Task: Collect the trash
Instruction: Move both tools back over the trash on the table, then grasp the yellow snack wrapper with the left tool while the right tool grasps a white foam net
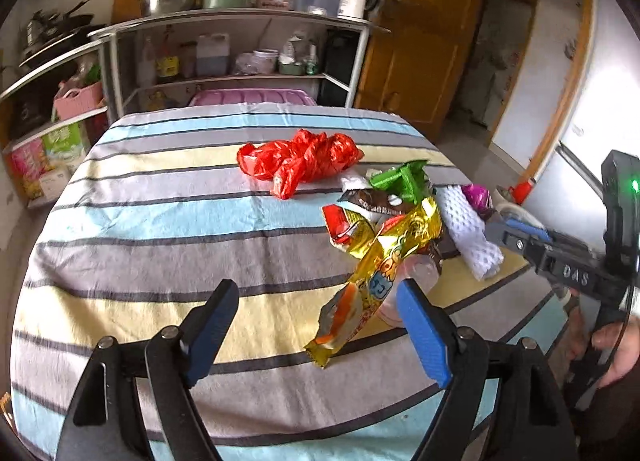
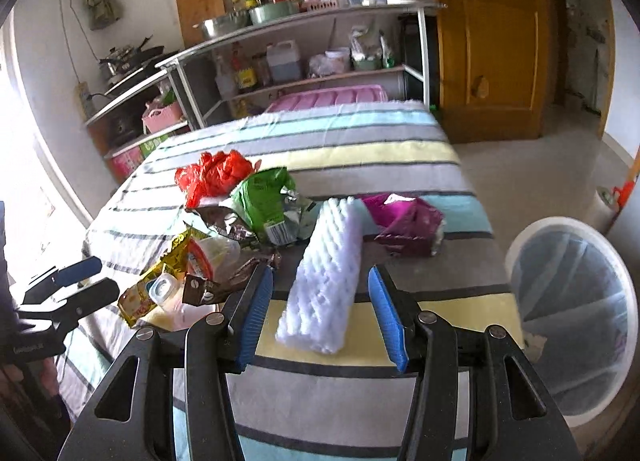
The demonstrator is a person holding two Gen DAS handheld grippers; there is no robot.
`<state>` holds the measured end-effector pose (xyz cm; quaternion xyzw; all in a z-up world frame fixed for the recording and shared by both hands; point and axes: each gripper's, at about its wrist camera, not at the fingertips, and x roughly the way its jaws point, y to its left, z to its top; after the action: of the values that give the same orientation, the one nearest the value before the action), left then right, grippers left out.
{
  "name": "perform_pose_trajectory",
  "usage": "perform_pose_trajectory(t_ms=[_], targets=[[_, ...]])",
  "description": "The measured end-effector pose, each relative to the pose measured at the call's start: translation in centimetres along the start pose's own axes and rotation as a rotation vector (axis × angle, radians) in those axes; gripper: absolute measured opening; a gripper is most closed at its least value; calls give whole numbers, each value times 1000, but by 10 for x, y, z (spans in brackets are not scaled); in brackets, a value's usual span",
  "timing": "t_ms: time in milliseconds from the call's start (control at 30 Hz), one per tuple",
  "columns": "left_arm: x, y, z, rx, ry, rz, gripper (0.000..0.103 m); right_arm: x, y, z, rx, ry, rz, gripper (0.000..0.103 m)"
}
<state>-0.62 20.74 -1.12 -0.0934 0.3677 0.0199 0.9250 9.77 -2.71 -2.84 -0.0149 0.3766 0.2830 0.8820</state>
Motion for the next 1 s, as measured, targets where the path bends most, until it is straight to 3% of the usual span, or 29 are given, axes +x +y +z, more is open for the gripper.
perform_pose_trajectory(t_ms=[233, 400, 633, 833, 1000], targets=[[26, -5, 5, 42, 65, -78, 83, 20, -7, 2, 37, 59, 2, 50], [38, -12, 6, 83, 102, -82, 80, 24, -8, 1, 38, 72, 11, 36], [43, -21, 6, 102, 128, -107, 49, 25, -8, 0, 39, 66, 30, 25], [43, -23, 5, 96, 130, -111, 29, 23, -8, 1, 43, 59, 43, 14], [41, -21, 6, 79, 118, -100, 23, 20, -7, 1, 42, 43, 52, 8]])
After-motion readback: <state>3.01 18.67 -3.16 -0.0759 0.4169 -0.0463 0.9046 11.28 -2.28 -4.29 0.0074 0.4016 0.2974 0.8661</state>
